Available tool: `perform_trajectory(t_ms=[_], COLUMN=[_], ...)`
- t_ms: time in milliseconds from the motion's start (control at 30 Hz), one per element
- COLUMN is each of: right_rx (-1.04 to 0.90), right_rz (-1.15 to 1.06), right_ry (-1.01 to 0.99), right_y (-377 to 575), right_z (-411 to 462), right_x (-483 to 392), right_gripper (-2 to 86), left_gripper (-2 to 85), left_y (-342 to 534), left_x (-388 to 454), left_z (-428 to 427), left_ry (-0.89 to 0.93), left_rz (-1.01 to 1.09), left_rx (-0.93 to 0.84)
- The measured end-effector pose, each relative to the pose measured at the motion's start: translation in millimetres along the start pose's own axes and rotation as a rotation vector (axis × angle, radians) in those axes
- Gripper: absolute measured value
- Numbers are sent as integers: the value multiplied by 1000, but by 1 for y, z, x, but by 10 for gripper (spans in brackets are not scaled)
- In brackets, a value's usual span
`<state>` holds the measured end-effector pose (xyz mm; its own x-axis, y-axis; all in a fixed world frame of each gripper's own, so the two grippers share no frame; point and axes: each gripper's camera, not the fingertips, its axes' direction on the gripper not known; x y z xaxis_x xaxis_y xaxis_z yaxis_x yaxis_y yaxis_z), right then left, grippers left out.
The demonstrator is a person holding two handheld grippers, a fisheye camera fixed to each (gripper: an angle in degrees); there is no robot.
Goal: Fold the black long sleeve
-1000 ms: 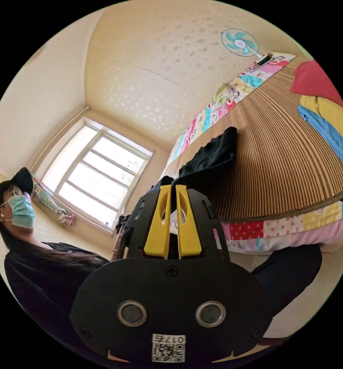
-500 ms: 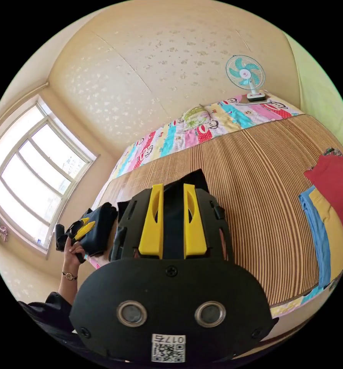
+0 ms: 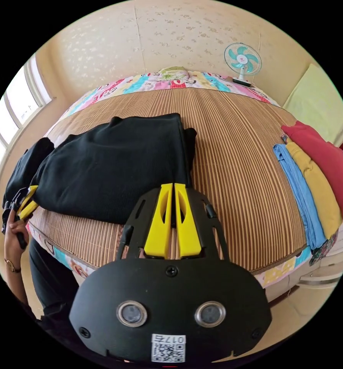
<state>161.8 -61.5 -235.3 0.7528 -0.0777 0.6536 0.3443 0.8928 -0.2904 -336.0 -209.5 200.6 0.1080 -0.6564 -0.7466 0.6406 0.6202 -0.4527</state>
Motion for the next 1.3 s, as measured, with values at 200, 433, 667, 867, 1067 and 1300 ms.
perform_trajectory(t_ms=[200, 433, 667, 867, 1067, 1300], right_rx=[18, 57, -3, 51, 19, 49], right_rz=[50, 195, 354, 504, 702, 499], right_ry=[-110, -386, -715, -1069, -1315, -1589], right_y=[10, 69, 136, 152, 158, 137], right_z=[-10, -44, -52, -38, -6, -26], right_x=[33, 128, 217, 238, 234, 212], right_gripper=[9, 26, 114, 174, 238, 123], left_gripper=[54, 97, 163, 150, 110, 106], left_y=[71, 226, 178, 142, 213, 296], left_x=[186, 210, 108, -20, -11, 12], left_z=[78, 182, 127, 190, 167, 68], left_ry=[-60, 65, -287, -11, 40, 56], left_rz=[673, 1075, 730, 164, 334, 640], left_rx=[-74, -458, -96, -564, -797, -778])
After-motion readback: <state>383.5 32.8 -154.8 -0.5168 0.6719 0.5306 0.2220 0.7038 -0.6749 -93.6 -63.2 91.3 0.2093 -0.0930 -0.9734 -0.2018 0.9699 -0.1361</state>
